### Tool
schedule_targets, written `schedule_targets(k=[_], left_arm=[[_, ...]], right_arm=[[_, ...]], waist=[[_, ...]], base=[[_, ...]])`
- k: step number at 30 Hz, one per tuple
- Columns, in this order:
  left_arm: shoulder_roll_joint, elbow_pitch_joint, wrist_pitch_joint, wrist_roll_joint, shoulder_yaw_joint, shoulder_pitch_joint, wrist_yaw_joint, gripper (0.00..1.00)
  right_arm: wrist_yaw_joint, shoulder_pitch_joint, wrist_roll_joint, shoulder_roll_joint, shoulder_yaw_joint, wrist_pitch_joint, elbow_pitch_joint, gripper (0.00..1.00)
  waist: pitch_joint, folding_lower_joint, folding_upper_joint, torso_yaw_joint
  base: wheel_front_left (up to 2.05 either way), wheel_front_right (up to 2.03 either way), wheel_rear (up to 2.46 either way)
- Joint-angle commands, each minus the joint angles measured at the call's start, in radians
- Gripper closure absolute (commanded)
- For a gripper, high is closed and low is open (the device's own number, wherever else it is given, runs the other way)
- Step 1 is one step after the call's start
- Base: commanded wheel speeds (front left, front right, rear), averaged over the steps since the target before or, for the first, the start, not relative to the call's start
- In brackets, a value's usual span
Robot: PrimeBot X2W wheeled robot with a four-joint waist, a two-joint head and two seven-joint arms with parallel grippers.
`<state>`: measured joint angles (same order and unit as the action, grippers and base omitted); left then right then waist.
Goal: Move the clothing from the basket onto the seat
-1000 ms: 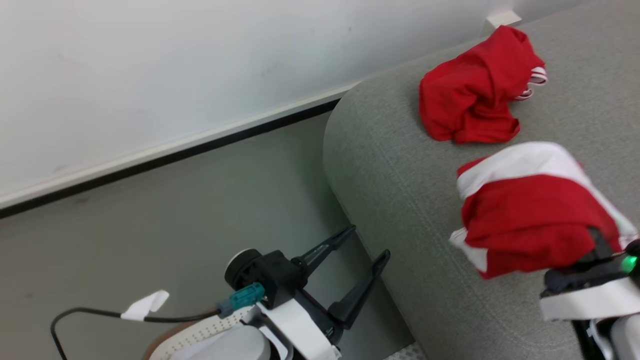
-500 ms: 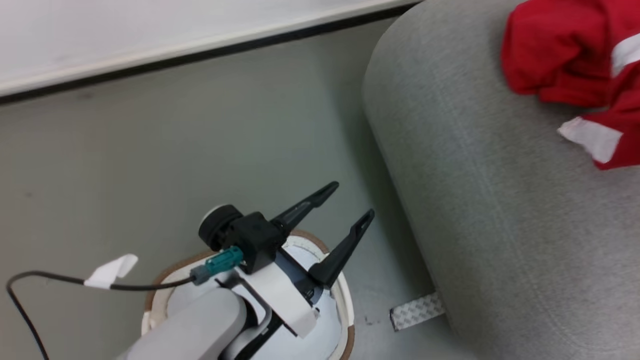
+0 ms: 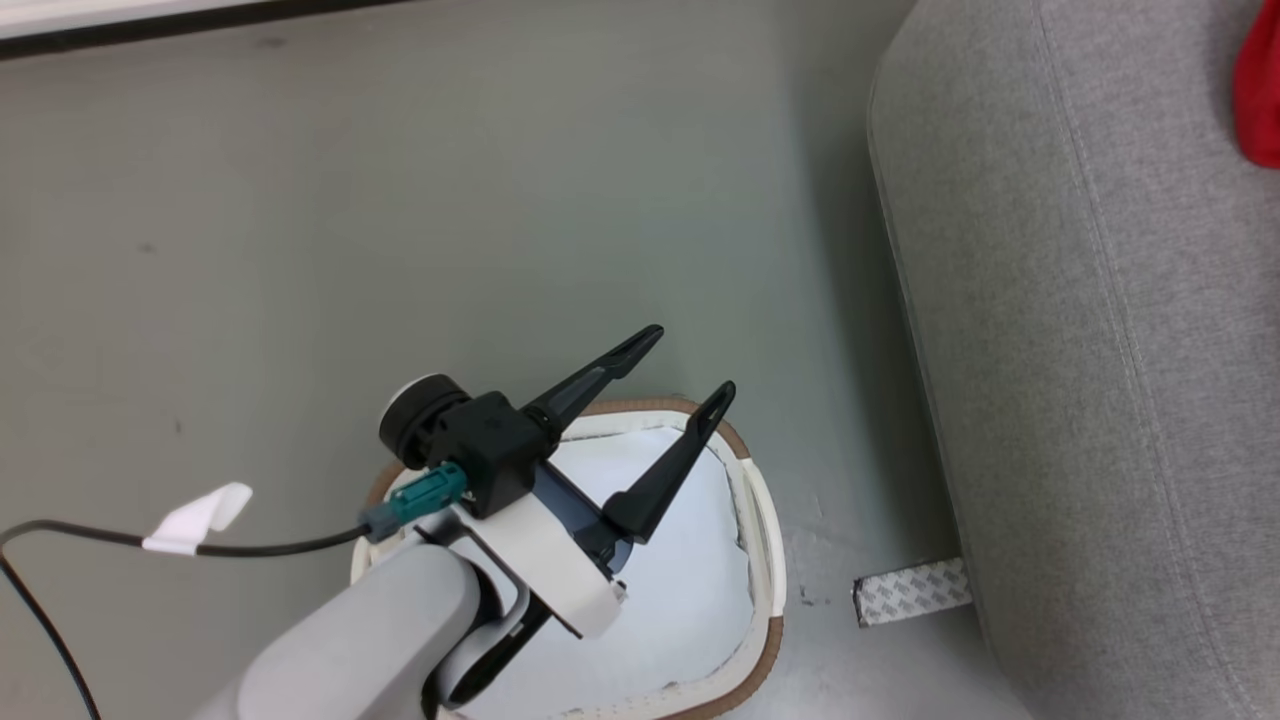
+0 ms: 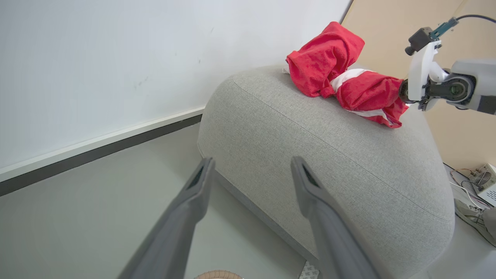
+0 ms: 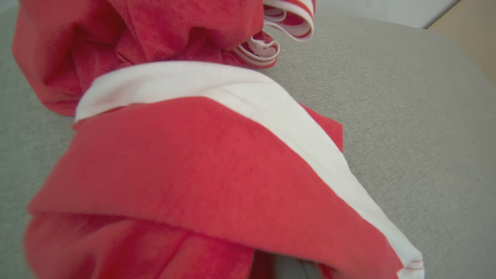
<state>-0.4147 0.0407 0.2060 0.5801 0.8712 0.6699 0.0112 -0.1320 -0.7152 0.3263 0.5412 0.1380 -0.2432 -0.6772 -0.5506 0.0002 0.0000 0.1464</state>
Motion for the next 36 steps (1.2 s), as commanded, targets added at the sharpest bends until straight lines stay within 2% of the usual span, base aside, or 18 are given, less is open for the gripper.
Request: schedule_targets(k=[1,2,3,6,9,15,18,19,24,26,30,33,34,36], left_arm=[[0.003,0.009,0.011,0.004,-0.006,0.000,0.002,0.00],[0.005,0.013,0.014,0.007,-0.007,-0.005,0.001,0.00],[0.007,0.019,0.017,0.011,-0.007,-0.010,0.000,0.00],[0.012,0.038,0.027,0.018,-0.006,-0.029,-0.002,0.00],[0.021,0.057,0.035,0.030,-0.006,-0.052,-0.006,0.00],[0.032,0.087,0.048,0.058,-0.029,-0.124,-0.027,0.00],[0.028,0.094,0.053,0.075,-0.056,-0.167,-0.042,0.00],[0.028,0.094,0.053,0.075,-0.056,-0.167,-0.042,0.00],[0.011,0.083,0.058,0.105,-0.124,-0.240,-0.073,0.00],[0.001,0.072,0.058,0.114,-0.162,-0.269,-0.085,0.00],[-0.007,0.055,0.058,0.115,-0.248,-0.354,-0.111,0.00],[-0.009,0.031,0.058,0.111,-0.314,-0.414,-0.135,0.00],[-0.016,0.022,0.058,0.102,-0.357,-0.460,-0.156,0.00],[-0.017,0.018,0.058,0.097,-0.383,-0.480,-0.169,0.00]], right_arm=[[0.003,-0.014,0.015,0.013,-0.014,-0.016,-0.015,0.40],[0.003,-0.017,0.022,0.014,-0.026,-0.023,-0.022,0.11],[0.003,-0.020,0.029,0.017,-0.036,-0.027,-0.029,0.00],[0.003,-0.005,0.062,0.008,-0.082,-0.048,-0.044,0.00],[0.003,0.035,0.120,0.013,-0.146,-0.127,-0.035,0.00],[0.002,0.132,0.197,0.094,-0.253,-0.179,0.096,0.00],[0.003,0.183,0.228,0.129,-0.274,-0.194,0.189,0.00],[0.003,0.183,0.228,0.129,-0.274,-0.194,0.189,0.00],[0.003,0.263,0.253,0.134,-0.275,-0.170,0.362,0.00],[0.002,0.287,0.257,0.097,-0.243,-0.138,0.414,0.00],[0.003,0.354,0.251,-0.018,-0.193,-0.066,0.502,0.00],[0.002,0.414,0.225,-0.119,-0.169,-0.001,0.557,0.00],[0.002,0.453,0.193,-0.172,-0.161,0.043,0.586,0.00],[0.002,0.470,0.176,-0.197,-0.162,0.064,0.598,0.00]], waist=[[0.017,-0.0002,0.0000,-0.001],[0.026,-0.0002,0.0000,0.000],[0.039,-0.0002,0.0000,0.003],[0.087,-0.0002,0.0000,0.013],[0.151,-0.0002,0.0000,0.024],[0.295,-0.0002,0.0000,0.029],[0.367,-0.0002,0.0000,0.017],[0.367,-0.0002,0.0000,0.017],[0.463,-0.0002,0.0000,-0.019],[0.490,-0.0002,0.0000,-0.038],[0.554,-0.0002,0.0000,-0.079],[0.578,-0.0002,0.0000,-0.109],[0.586,-0.0002,0.0000,-0.124],[0.589,-0.0002,0.0000,-0.130]], base=[[0.00,0.00,0.00],[0.00,0.00,0.00],[0.00,0.00,0.00],[0.00,0.00,0.00],[0.00,0.00,0.00],[0.00,0.00,0.00],[0.00,0.00,0.00],[0.00,0.00,0.00],[0.00,0.00,0.00],[0.00,0.00,0.00],[0.00,0.00,0.00],[0.00,0.00,0.00],[0.00,0.00,0.00],[0.00,0.00,0.00]])
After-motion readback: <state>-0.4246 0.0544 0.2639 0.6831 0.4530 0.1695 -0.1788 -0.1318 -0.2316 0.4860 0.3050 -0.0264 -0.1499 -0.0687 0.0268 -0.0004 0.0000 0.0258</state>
